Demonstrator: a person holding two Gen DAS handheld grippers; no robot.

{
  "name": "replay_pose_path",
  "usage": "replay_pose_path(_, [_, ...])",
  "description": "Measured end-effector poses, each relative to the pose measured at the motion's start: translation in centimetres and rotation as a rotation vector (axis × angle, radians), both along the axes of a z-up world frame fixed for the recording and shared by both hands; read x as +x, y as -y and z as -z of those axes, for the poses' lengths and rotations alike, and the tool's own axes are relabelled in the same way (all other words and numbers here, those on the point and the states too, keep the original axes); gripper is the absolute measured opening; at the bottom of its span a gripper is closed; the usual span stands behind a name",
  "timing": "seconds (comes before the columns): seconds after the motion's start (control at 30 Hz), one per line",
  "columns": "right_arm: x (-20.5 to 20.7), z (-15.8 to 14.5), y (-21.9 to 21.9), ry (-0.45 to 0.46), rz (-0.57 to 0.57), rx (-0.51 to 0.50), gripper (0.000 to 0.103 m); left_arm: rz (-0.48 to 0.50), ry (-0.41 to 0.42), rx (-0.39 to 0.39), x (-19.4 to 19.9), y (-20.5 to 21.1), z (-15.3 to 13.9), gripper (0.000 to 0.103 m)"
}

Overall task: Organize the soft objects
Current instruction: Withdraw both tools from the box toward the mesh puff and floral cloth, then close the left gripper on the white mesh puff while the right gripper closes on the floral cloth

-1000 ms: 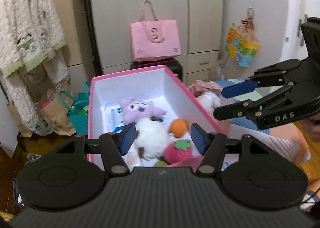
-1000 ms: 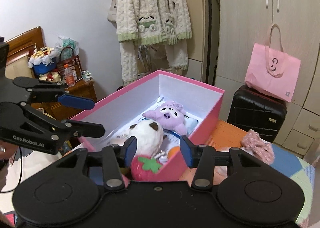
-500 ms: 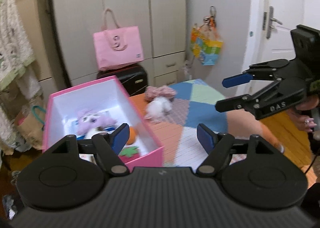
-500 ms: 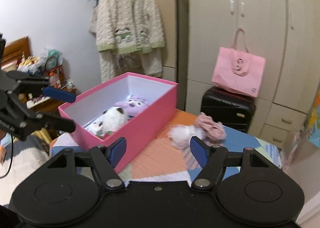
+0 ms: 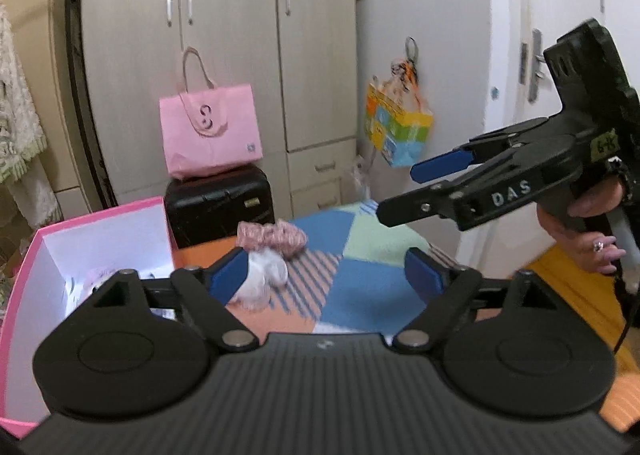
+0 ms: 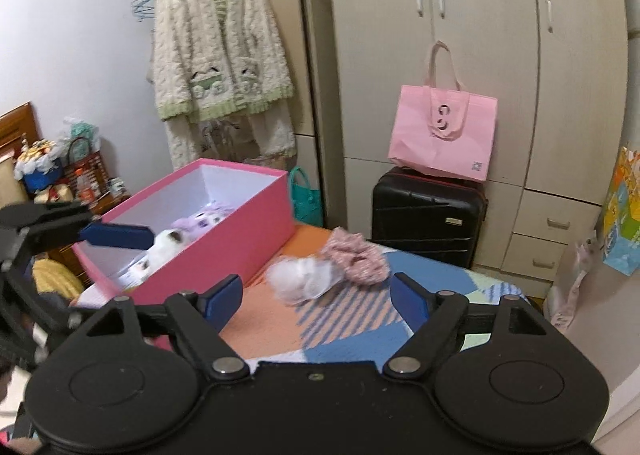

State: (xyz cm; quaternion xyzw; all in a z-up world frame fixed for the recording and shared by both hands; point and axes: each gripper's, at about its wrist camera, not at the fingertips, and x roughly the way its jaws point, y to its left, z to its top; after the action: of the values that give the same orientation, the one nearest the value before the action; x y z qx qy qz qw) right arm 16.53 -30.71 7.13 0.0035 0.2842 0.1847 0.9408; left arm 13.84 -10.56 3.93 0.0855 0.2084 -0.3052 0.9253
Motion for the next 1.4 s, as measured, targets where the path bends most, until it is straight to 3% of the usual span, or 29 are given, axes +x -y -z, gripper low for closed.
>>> replay_pose_path(0.2, [4.8,0.8,2.1,-0.046,-0.018,0.124,0.085,-0.091,0.055,0.024,2.6,3.1,2.0,0.091])
replay_pose_path(0.63, [15.8,7.9,1.9,-0.266,-0.045,0.291,0.085,-0.257,-0.004,0.076,10.8,6.4,8.8,0.091])
replay_pose_path(0.73, [17.5,9.1,1.3,-0.277,-0.069,0.309,0.085,-0.316,-0.020,0.104,11.9,6.7,9.9,0.087])
replay_pose_path(0.93, [20.0,11.0,-0.3,-0.269,-0.091,0.232,0.085,-0.340,-0.066,0.131,12.9,6.9,11.6,0.087])
replay_pose_path(1.07, [21.1,12.3,-0.5,-0.293,-0.088,0.206,0.085,-0.373,-0.106,0.163,13.3,6.9,12.1,0.056])
replay_pose_path(1.2, [21.5,13.5,0.1,-0.311,-0.078,0.229,0.085,-0.377,-0.175,0.144,14.2,6.4,12.7,0.045])
replay_pose_path(1.3, [21.7,14.2,0.7,-0.316,-0.060,0.237,0.071,-0.362,-0.172,0.139,14.0,6.6,12.7,0.038])
replay_pose_path(1.37, [21.6,14.3,0.9,-0.304,-0.053,0.214,0.056,-0.354,-0.166,0.140,13.8,6.7,12.7,0.036])
replay_pose_path(1.4, [21.4,14.3,0.9,-0.302,-0.057,0.197,0.042,-0.349,-0.163,0.141,13.7,6.8,12.8,0.035])
